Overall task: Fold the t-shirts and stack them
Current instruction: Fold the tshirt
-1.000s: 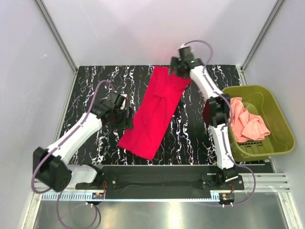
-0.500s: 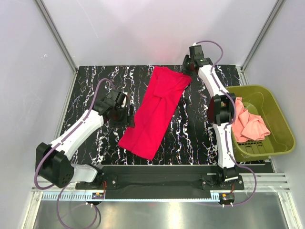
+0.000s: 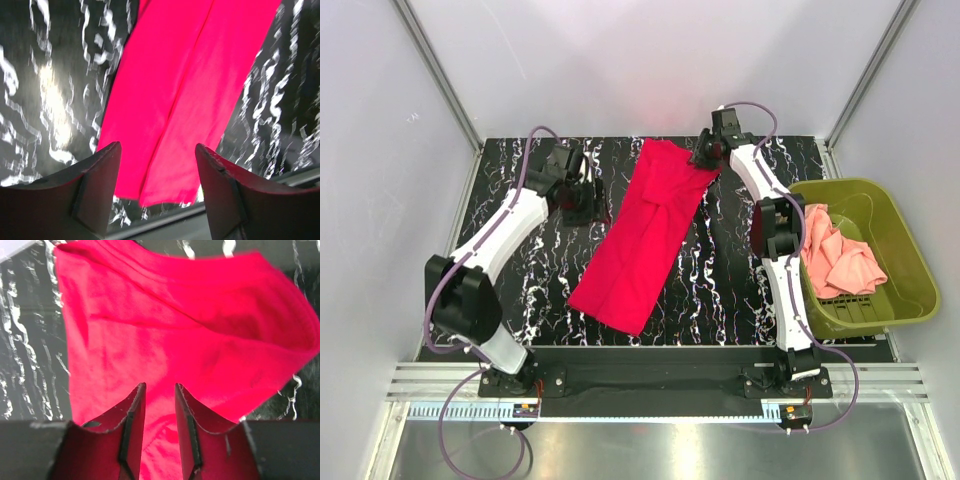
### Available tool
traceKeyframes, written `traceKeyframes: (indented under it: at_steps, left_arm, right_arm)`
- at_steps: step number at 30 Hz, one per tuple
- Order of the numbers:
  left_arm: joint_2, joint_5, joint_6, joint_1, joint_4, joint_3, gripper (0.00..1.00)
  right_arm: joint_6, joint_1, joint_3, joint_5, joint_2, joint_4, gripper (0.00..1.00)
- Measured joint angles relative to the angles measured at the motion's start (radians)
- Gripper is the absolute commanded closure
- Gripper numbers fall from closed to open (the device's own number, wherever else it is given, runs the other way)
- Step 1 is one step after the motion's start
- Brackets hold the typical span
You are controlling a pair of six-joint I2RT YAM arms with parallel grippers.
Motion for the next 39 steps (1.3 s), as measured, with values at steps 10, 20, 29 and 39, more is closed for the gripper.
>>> traceKeyframes:
  at_steps: [10, 20, 29, 39]
  left_arm:
    - [-0.007, 0.039, -0.018, 0.013, 0.017, -0.092, 0.36]
    - [-0.112, 0.016, -0.029, 0.033, -0.028, -0.187, 0.34]
    - [-0.159, -0.004, -0.021, 0.079, -0.053, -0.234, 0.28]
    - [-0.126, -0.003, 0.048, 0.171, -0.036, -0.311, 0.24]
  right_arm:
    - [0.014, -0.003, -0.131, -0.002, -0.024, 0.047, 0.65]
    - [0.058, -0.016, 0.004, -0.076, 0.119, 0.163, 0.56]
    - [0.095, -0.040, 0.103, -0.190, 0.172, 0.150, 0.40]
    - [0.154, -0.042, 0.129, -0.245, 0.130, 0.048, 0.16]
